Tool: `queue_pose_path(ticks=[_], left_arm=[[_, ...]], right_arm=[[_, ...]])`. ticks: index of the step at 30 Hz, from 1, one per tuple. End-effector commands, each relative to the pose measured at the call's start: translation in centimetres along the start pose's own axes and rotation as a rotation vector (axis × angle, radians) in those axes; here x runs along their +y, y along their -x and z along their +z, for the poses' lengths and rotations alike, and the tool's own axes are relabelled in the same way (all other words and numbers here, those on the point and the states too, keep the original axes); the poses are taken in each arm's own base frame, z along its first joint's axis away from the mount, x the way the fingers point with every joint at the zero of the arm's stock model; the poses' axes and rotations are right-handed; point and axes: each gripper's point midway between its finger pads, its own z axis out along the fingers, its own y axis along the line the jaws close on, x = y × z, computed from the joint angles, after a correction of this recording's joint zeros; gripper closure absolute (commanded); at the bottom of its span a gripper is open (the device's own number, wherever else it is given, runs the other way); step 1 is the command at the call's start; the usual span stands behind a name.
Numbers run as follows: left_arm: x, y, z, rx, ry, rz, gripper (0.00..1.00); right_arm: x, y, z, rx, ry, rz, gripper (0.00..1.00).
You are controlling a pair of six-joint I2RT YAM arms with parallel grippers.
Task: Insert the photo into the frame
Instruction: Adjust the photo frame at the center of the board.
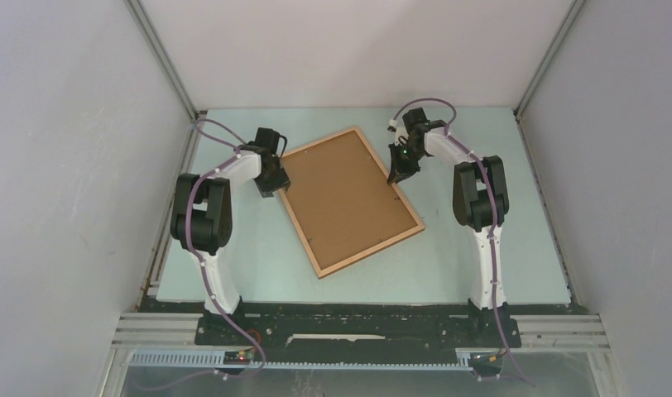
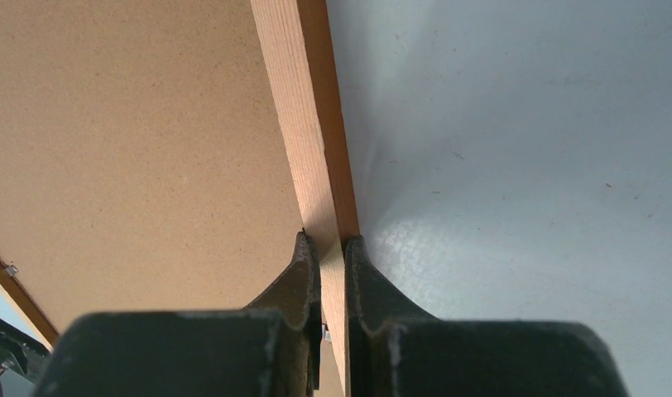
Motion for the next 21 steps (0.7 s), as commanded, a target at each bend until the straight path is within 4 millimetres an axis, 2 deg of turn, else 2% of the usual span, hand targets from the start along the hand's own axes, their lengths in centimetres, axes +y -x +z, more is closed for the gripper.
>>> queue_pose_path(ticks=[1, 7, 10, 14, 21], left_arm=[[0.1, -0.1, 0.7, 0.002, 0.015, 0.021, 0.46], [0.2, -0.2, 1.1, 0.005, 0.024, 0.016, 0.43], [0.7, -0.1, 1.2, -0.003, 0.049, 0.001, 0.5], [0.9, -0.3, 1.5, 0.009, 0.044, -0.033, 0.68], [0.8, 0.1, 1.1, -0.005, 0.031, -0.072, 0.75]], right_arm=[[0.2, -1.3, 0.9, 0.062, 0.008, 0.081, 0.98], [0.2, -1.3, 1.0, 0.063, 0.007, 0.081, 0.98], [0.2, -1.4, 1.1, 0.065, 0.006, 0.079, 0.98], [0.2, -1.4, 1.1, 0.065, 0.004, 0.079, 0.98], [0.2, -1.4, 1.1, 0.068, 0.008, 0.08, 0.98]])
